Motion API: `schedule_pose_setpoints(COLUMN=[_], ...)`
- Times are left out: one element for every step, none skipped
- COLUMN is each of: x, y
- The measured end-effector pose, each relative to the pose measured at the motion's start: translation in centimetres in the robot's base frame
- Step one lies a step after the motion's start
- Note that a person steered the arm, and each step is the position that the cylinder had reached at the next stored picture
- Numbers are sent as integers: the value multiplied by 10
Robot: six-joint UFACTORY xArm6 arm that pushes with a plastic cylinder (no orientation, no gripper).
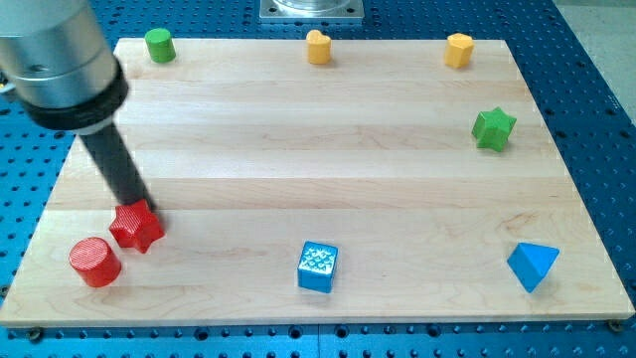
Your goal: Point your arm at the right side of the cube
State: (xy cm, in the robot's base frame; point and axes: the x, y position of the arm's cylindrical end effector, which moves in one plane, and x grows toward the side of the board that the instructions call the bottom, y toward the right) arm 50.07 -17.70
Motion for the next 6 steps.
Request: schedule_pose_setpoints(x=[0,17,26,30,22,19], y=[42,2,-10,31,122,226])
